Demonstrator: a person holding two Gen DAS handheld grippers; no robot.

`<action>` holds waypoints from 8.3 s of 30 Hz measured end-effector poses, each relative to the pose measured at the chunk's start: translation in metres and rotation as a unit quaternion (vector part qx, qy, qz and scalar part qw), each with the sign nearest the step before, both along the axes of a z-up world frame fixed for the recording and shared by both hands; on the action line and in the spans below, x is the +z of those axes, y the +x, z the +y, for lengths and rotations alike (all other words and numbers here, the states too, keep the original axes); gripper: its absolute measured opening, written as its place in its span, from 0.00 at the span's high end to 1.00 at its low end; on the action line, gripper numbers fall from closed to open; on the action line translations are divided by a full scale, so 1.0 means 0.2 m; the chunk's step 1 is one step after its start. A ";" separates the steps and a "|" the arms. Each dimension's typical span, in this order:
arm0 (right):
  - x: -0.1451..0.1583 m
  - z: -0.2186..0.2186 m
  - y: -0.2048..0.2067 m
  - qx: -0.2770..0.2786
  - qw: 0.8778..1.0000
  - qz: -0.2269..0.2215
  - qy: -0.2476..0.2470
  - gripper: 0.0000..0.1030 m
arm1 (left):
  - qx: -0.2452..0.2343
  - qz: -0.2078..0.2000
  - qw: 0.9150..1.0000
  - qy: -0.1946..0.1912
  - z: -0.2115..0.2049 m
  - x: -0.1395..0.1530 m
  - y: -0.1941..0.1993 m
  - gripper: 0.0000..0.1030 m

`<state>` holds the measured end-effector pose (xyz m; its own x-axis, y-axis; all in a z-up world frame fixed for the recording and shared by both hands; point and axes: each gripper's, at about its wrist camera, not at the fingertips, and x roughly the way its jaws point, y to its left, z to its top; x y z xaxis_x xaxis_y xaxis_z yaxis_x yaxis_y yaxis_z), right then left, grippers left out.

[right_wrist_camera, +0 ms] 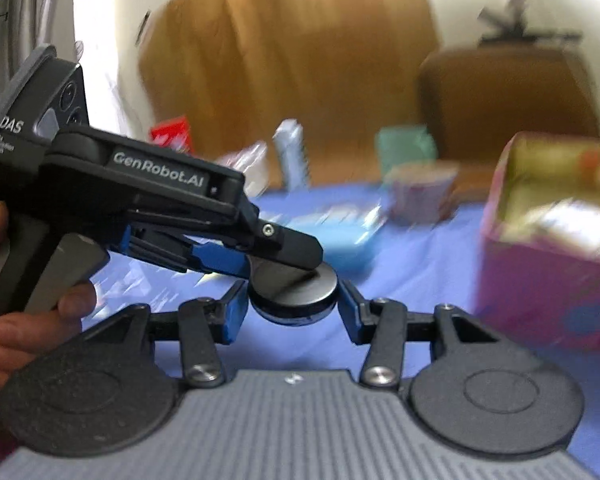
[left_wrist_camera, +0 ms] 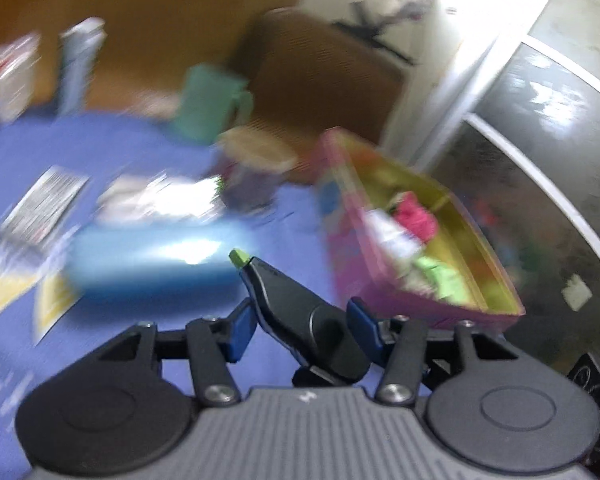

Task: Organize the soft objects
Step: 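Carry the black pouch into the pink tin and open the right gripper, then move the right gripper to the clear barcode-labelled plastic box, then grasp the clear plastic box with the right gripper and lift it, then carry the plastic box into the pink tin and open the right gripper, then move the right gripper toward the clear bag of white earphones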

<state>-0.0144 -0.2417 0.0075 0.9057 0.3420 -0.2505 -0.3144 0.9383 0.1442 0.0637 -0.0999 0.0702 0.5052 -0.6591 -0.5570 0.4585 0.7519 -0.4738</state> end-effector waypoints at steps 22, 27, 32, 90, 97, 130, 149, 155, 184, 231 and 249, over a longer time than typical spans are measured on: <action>0.02 -0.74 -0.04 -0.272 0.962 -0.032 0.007 0.46 | -0.081 -0.057 0.995 0.009 -0.55 0.04 0.10 0.44; 0.06 -0.68 -0.04 -0.261 0.964 -0.051 0.013 0.46 | -0.047 -0.080 0.996 0.004 -0.25 0.02 0.02 0.43; 0.13 -0.50 -0.01 -0.204 0.976 -0.073 -0.003 0.46 | 0.041 -0.071 0.997 0.006 0.18 -0.07 0.00 0.43; -0.06 0.65 0.46 0.211 0.955 0.063 -0.199 0.25 | 0.258 -0.064 0.964 -0.019 0.92 -0.31 0.12 0.06; -0.10 0.54 0.37 0.173 0.966 0.055 -0.185 0.23 | 0.218 -0.093 0.971 0.030 0.81 -0.29 0.09 0.04; -0.10 0.38 0.26 0.141 0.981 0.085 -0.100 0.41 | 0.214 -0.054 0.975 0.005 0.85 -0.30 0.13 0.03; -0.11 0.28 0.22 0.127 0.986 0.113 -0.006 0.42 | 0.121 0.021 0.991 -0.059 0.71 -0.28 -0.01 0.03; -0.12 0.26 0.20 0.129 0.984 0.118 0.021 0.42 | 0.092 0.046 0.993 -0.060 0.63 -0.28 -0.04 0.03; 0.05 0.01 0.02 0.065 0.997 -0.010 0.041 0.43 | -0.060 0.011 0.996 -0.061 0.08 0.04 0.07 0.64; 0.22 -1.04 0.24 -0.327 0.917 0.075 -0.217 0.42 | 0.056 -0.100 0.992 0.044 0.31 -0.05 -0.04 0.26; 0.18 0.02 0.90 -0.029 0.988 0.152 -0.007 0.27 | 0.197 -0.046 0.979 -0.005 0.84 -0.31 0.09 0.23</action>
